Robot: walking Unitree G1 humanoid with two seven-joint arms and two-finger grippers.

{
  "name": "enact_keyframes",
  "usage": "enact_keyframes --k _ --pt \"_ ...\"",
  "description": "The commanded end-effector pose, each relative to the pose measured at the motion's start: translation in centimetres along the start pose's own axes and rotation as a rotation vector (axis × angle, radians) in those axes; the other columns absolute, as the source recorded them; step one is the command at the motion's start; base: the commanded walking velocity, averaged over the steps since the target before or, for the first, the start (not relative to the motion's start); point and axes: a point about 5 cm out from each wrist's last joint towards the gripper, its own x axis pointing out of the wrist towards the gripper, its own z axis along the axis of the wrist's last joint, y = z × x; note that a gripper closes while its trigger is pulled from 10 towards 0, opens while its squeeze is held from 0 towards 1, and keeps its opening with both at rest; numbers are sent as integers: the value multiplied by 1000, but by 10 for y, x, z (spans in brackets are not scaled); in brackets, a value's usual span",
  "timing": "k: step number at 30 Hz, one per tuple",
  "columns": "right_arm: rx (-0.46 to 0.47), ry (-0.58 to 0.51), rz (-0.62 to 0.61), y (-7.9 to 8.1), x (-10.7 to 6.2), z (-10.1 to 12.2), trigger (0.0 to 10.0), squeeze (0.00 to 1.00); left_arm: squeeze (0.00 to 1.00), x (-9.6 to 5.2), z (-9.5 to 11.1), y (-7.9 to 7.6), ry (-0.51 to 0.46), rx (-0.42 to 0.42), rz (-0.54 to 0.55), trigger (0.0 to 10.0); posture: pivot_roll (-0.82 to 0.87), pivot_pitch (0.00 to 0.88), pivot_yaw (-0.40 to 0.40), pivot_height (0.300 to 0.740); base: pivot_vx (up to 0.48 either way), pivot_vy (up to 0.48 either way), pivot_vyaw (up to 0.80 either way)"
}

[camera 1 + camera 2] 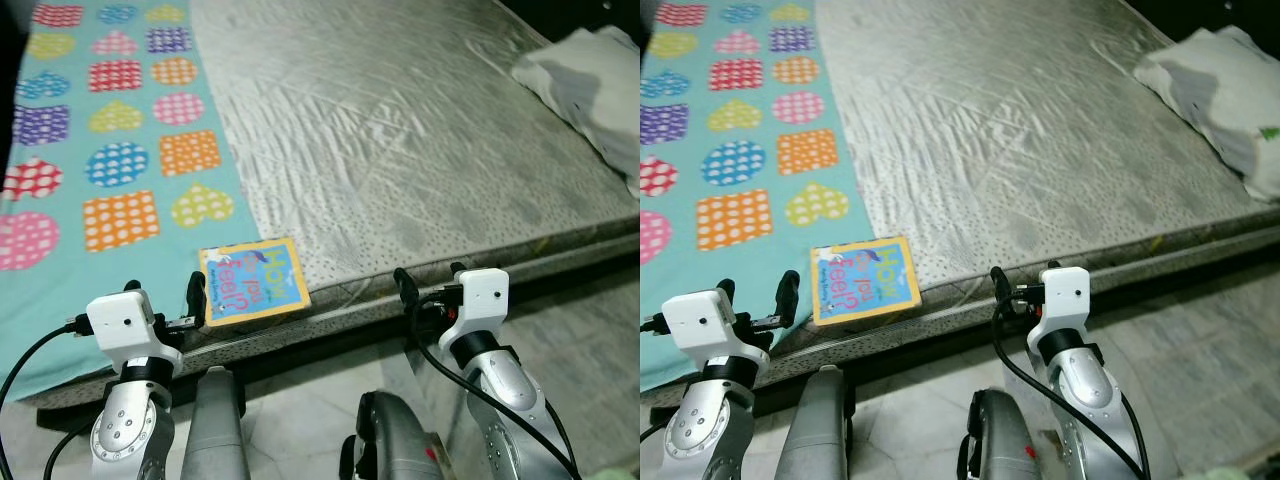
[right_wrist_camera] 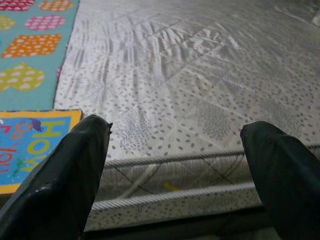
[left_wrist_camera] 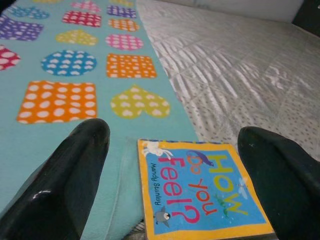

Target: Clean up the room

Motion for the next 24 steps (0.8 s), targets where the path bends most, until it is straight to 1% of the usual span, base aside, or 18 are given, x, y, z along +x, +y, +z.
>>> enact_keyframes --k 1,10,12,15,18,24 --pt "3 23 -5 -2 -2 -3 10000 0 0 -2 -1 0 11 4 9 10000 65 262 -73 602 0 0 0" --pt "-11 21 16 0 -2 -3 10000 0 0 -1 -2 0 17 -1 0 10000 64 263 -74 602 0 0 0" --pt "-34 32 25 1 -1 -4 10000 0 0 -1 -2 0 18 -1 -2 10000 62 269 -75 602 0 0 0" --pt "-45 29 35 2 -1 -3 10000 0 0 -1 -2 -1 18 -1 -5 10000 62 269 -75 602 0 0 646" --pt "-29 32 31 2 -1 -4 10000 0 0 -1 -2 -1 18 -1 -8 10000 61 269 -74 602 0 0 800" --pt "-22 35 28 1 0 -4 10000 0 0 0 -2 -2 17 -6 -15 10000 62 269 -74 602 0 0 0"
